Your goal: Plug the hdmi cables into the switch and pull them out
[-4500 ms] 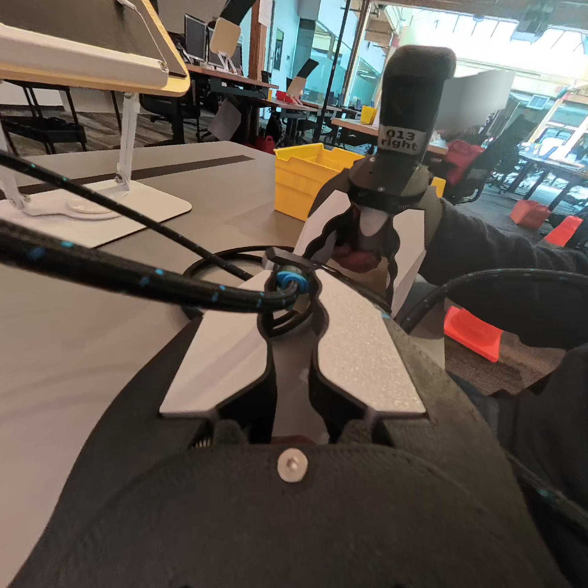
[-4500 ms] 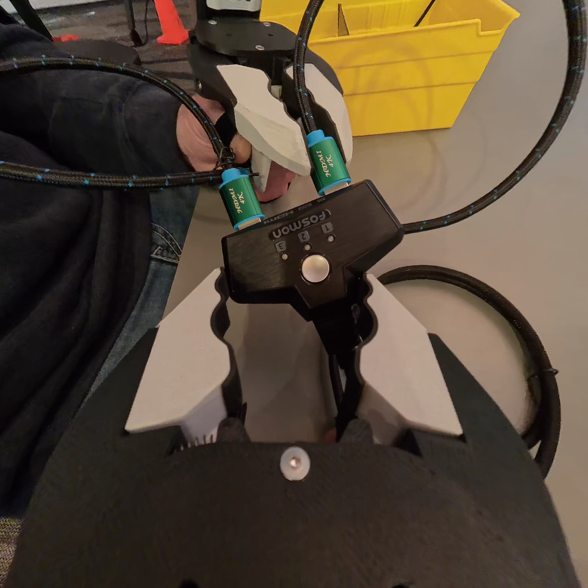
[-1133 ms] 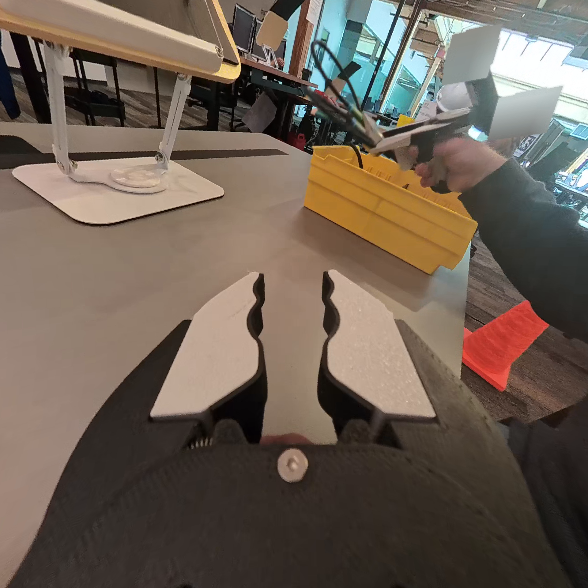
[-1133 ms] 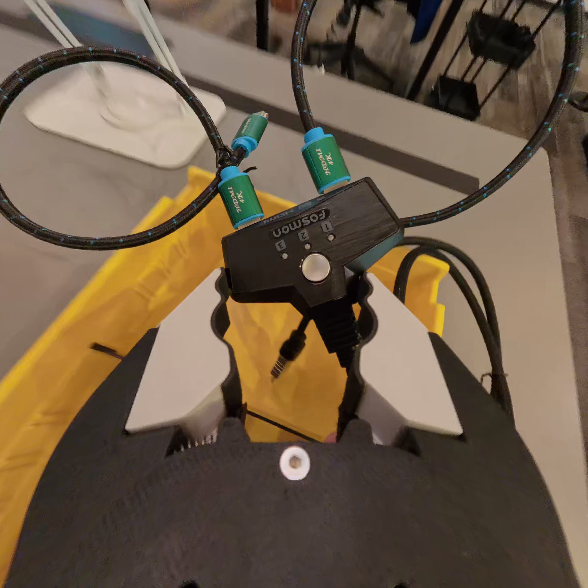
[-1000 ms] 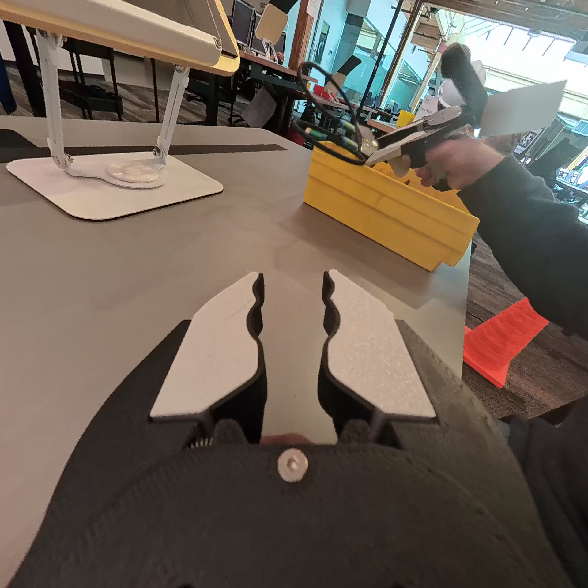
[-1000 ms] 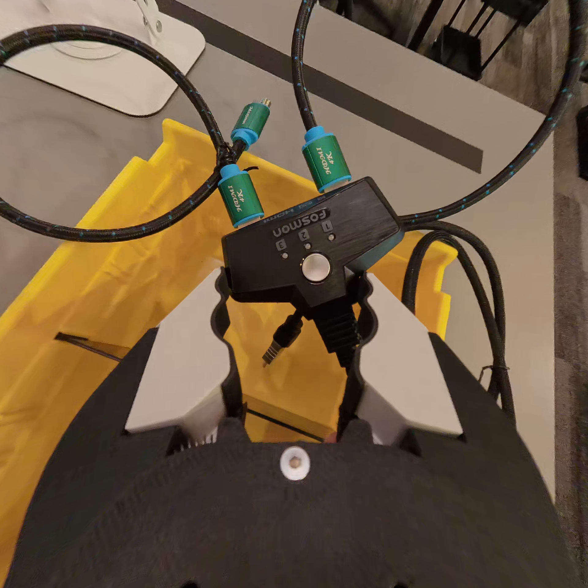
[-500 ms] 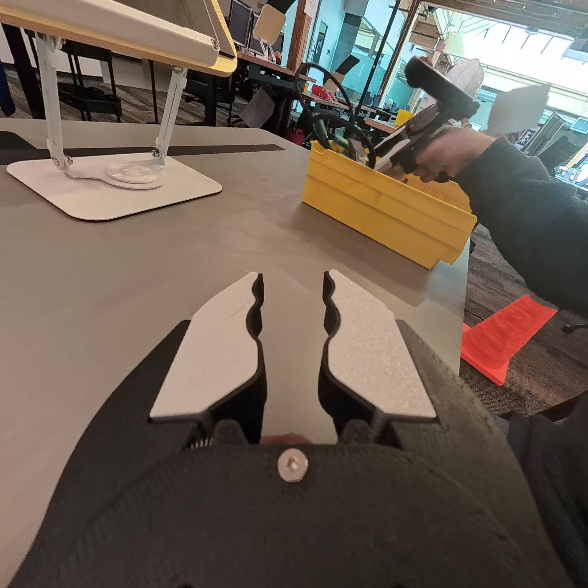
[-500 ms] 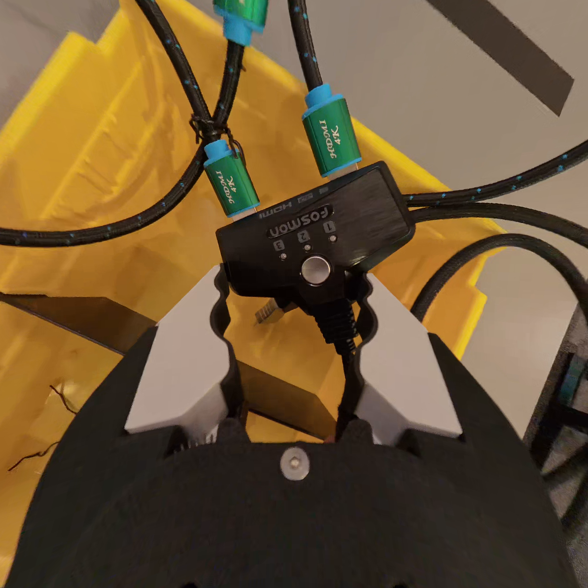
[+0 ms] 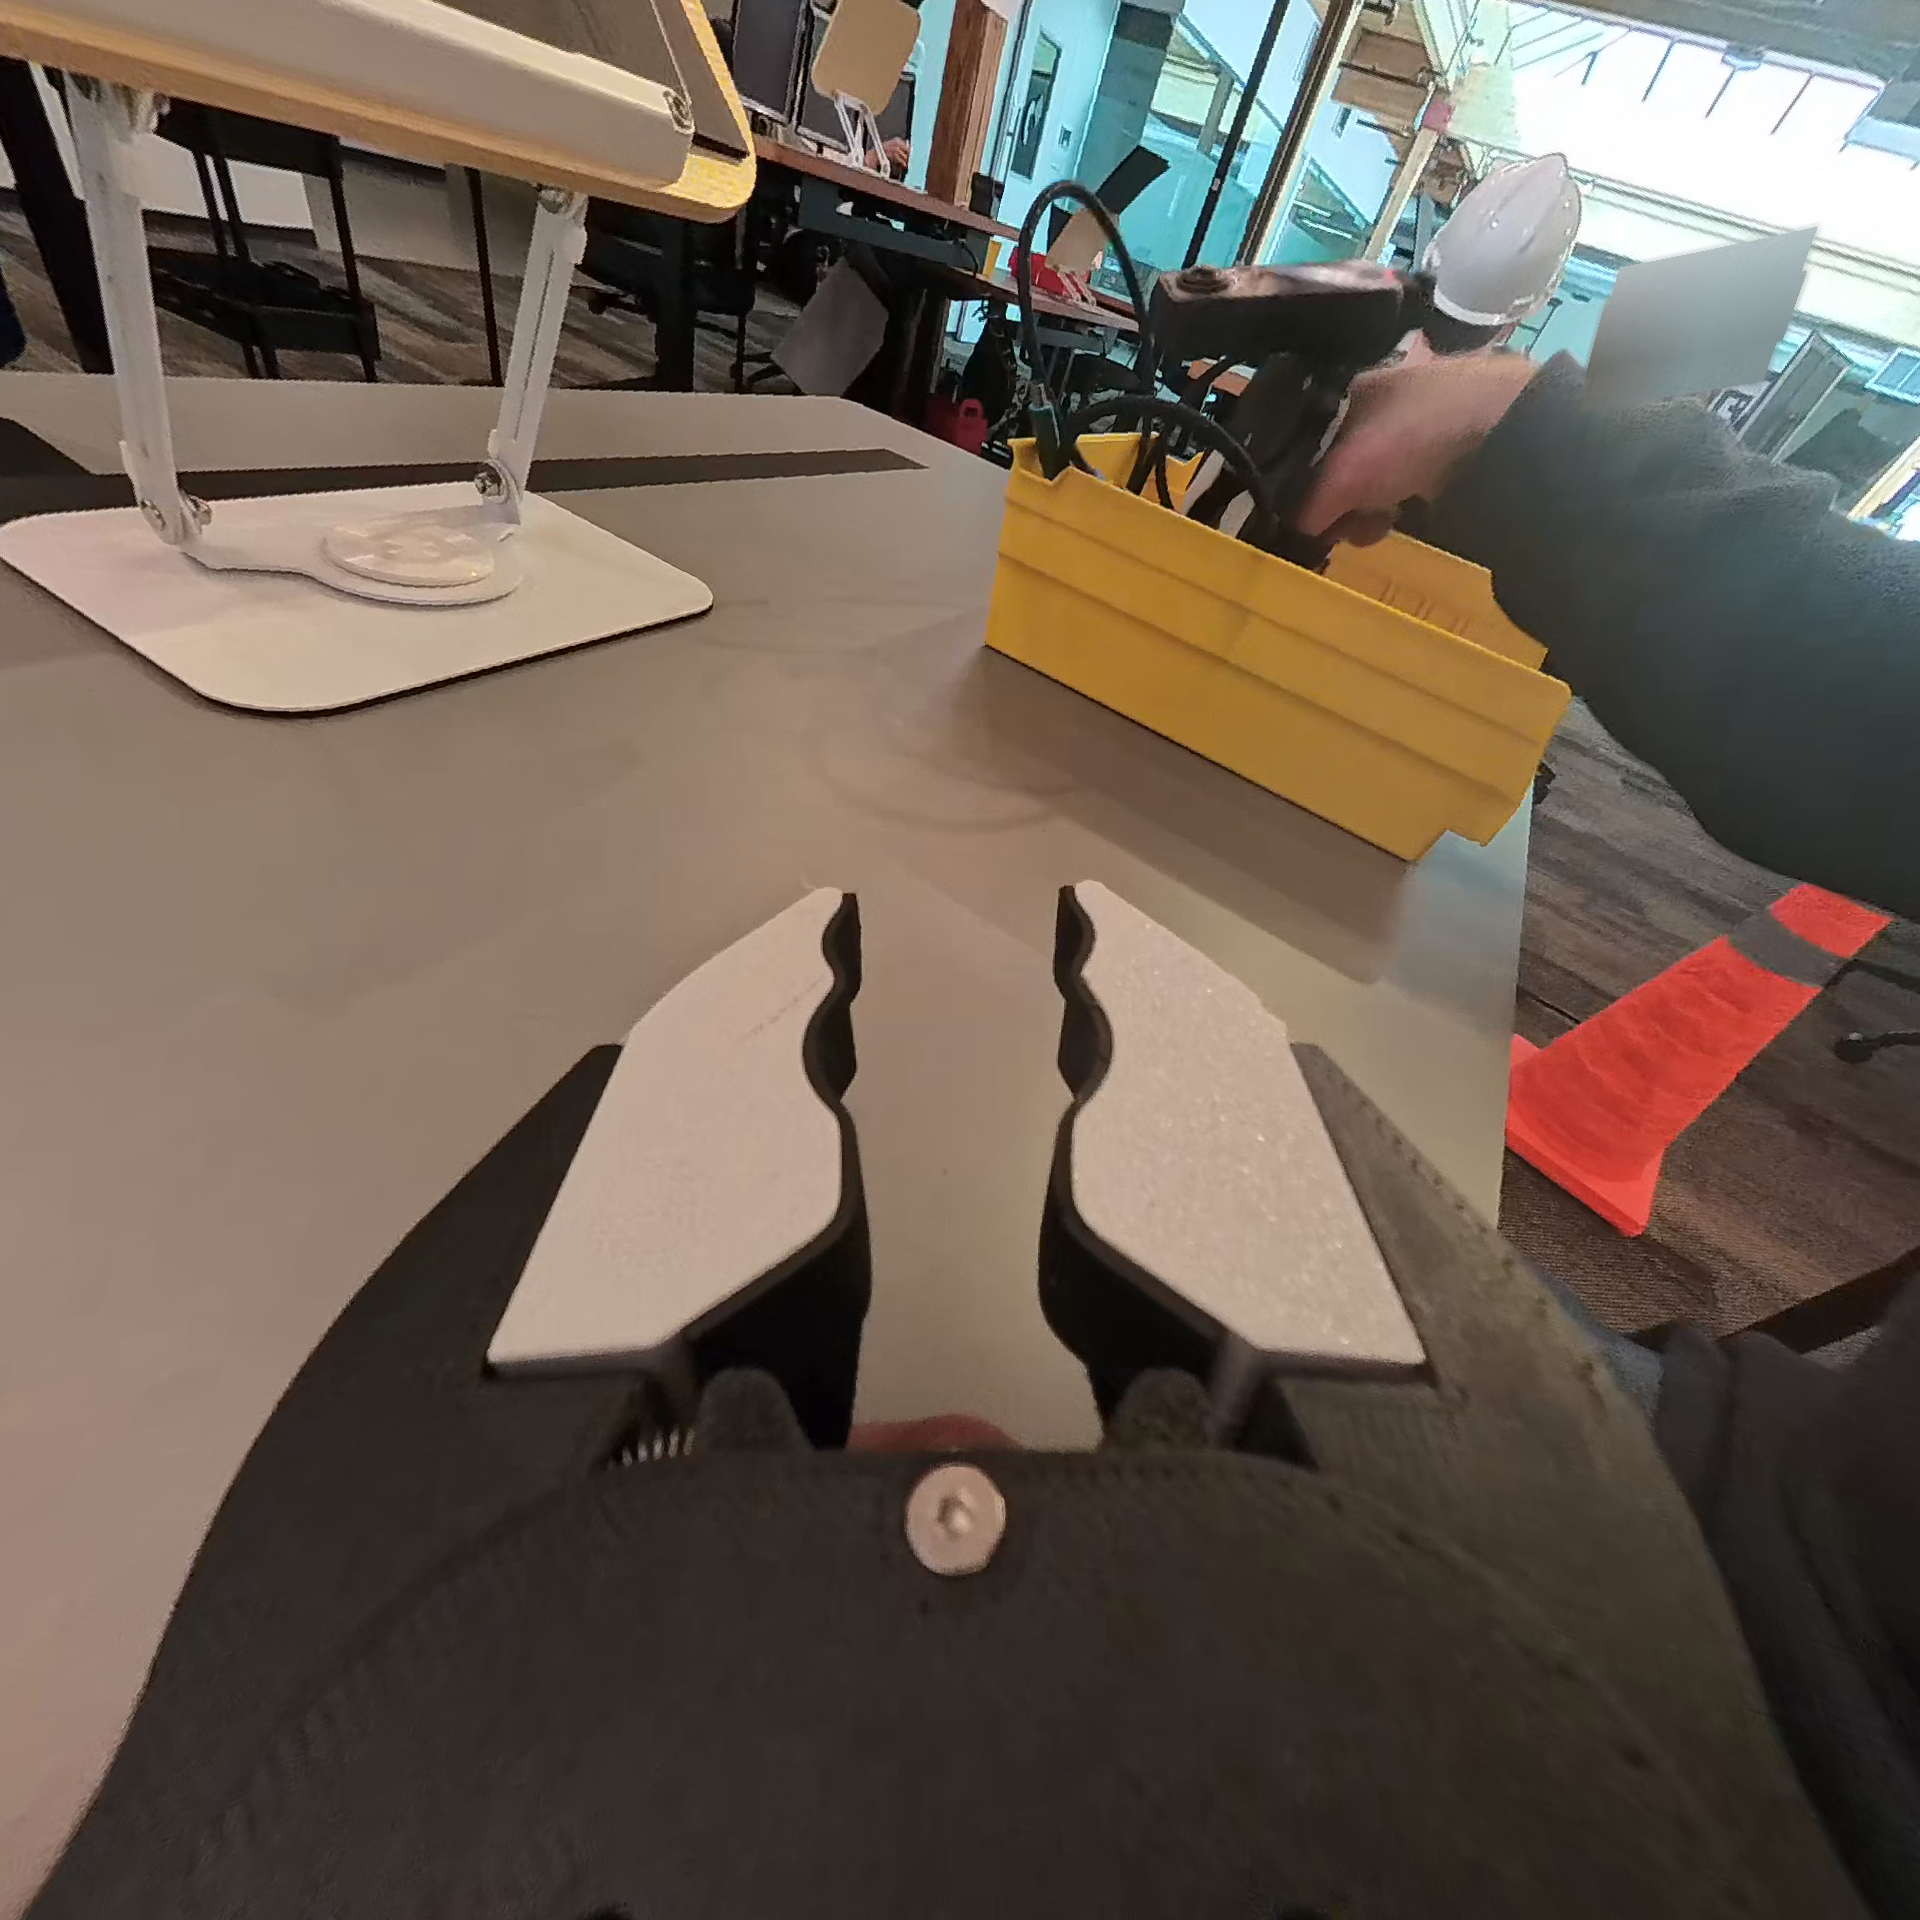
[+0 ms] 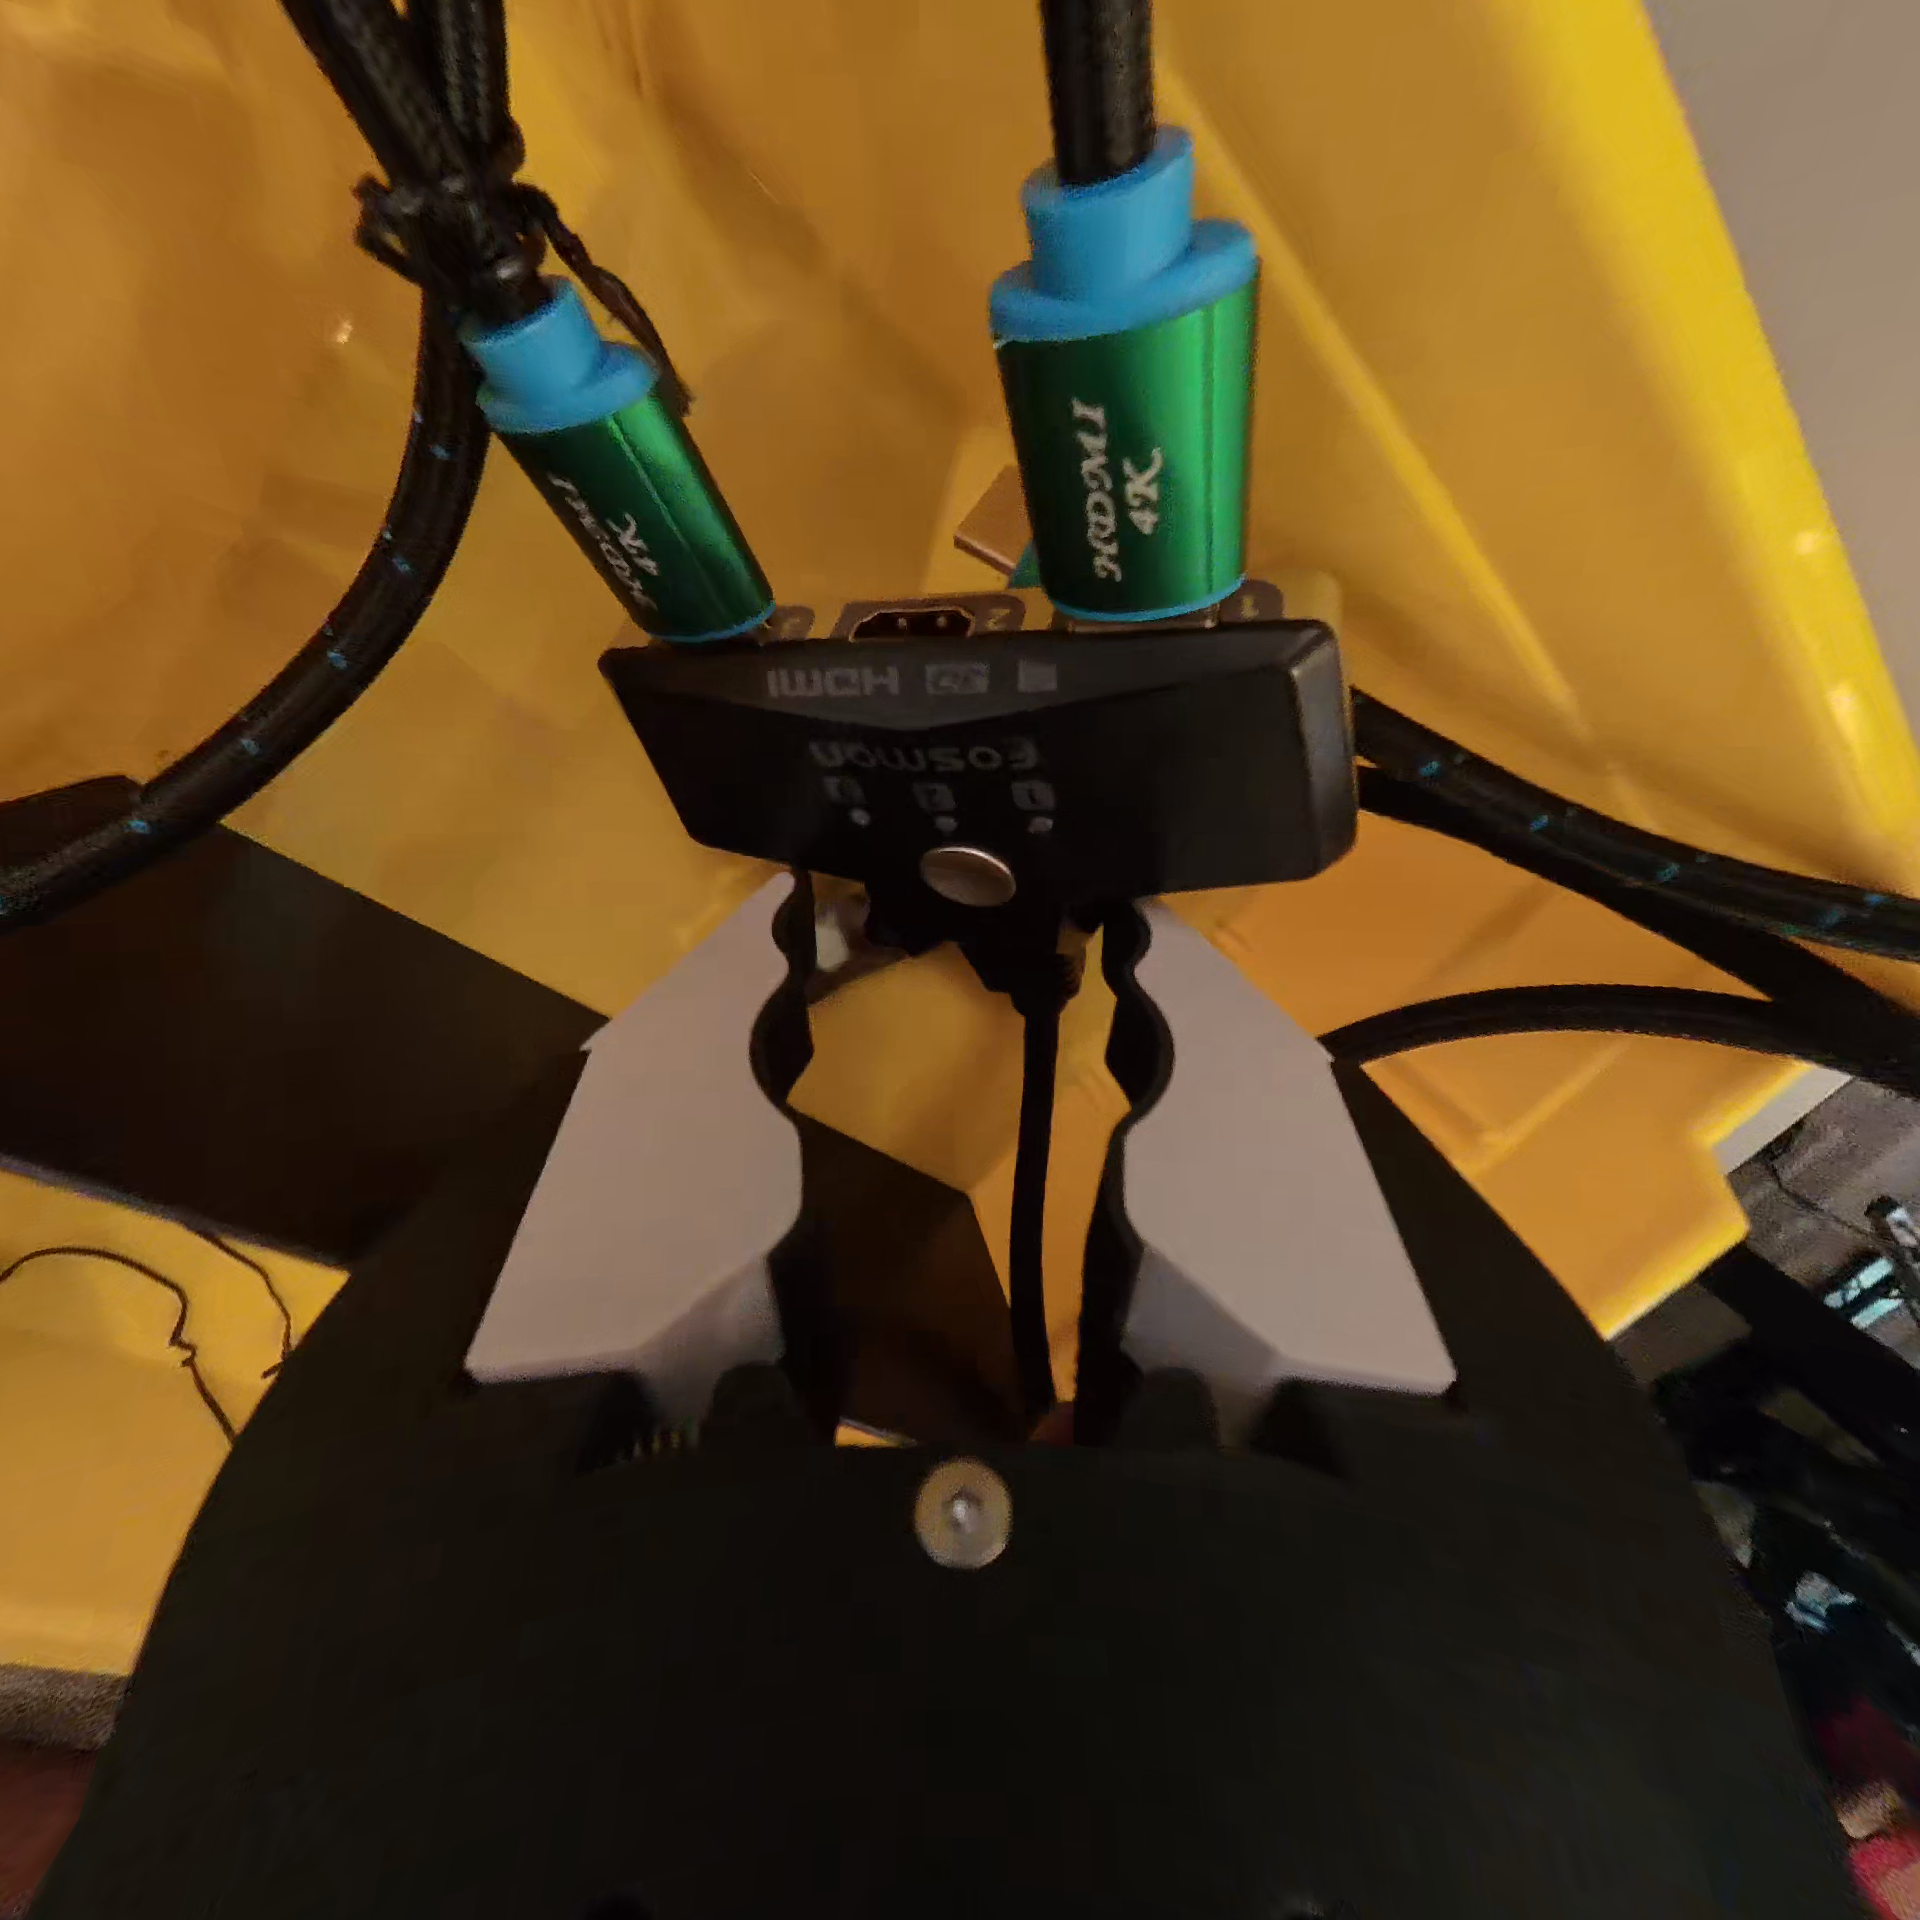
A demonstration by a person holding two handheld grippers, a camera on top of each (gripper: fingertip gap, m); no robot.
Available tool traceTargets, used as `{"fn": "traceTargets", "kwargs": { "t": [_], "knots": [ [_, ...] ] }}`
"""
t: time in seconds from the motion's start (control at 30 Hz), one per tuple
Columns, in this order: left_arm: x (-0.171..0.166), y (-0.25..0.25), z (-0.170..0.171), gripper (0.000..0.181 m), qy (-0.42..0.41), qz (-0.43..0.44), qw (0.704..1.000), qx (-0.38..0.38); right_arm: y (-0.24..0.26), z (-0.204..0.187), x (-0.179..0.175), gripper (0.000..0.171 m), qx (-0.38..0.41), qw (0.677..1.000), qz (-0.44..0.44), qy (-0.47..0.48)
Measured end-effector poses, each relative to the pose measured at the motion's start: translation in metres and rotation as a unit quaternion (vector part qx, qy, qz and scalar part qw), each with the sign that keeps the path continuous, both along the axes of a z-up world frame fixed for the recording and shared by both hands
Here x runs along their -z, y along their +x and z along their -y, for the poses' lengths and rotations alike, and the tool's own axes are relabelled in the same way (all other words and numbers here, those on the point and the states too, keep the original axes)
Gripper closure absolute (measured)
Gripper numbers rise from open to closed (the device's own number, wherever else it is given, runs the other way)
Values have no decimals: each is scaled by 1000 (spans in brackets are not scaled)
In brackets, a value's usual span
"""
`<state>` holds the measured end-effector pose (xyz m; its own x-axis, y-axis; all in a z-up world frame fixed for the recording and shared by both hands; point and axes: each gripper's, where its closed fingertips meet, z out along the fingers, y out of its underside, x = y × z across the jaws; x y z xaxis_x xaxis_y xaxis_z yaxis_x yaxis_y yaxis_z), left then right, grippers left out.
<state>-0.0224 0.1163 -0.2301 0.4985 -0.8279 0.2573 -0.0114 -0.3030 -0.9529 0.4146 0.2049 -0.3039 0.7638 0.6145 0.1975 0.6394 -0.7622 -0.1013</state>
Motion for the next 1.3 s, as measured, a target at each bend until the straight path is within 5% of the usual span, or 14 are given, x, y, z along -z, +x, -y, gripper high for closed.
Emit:
{"fn": "traceTargets", "kwargs": {
  "t": [0.1,0.47,0.7,0.87,1.07,1.3],
  "knots": [
    [0,1,0,146,4,-6,1000,1,1,-4,-12,95,-6,1000,19,24],
    [-4,7,4,145,30,-40,999,4,-28,6,-105,110,-42,984,24,172],
    [-48,-12,0,141,124,-128,982,-61,-81,18,-142,119,-84,956,-34,280],
    [-89,-95,-27,138,169,-259,930,-199,-133,40,-166,126,-132,929,-71,338],
    [-116,-247,-75,127,103,-355,852,-371,-197,62,-171,130,-192,905,-110,363],
    [-68,-339,-151,130,5,-439,819,-369,-250,86,-158,130,-258,890,-144,348]
  ]
}}
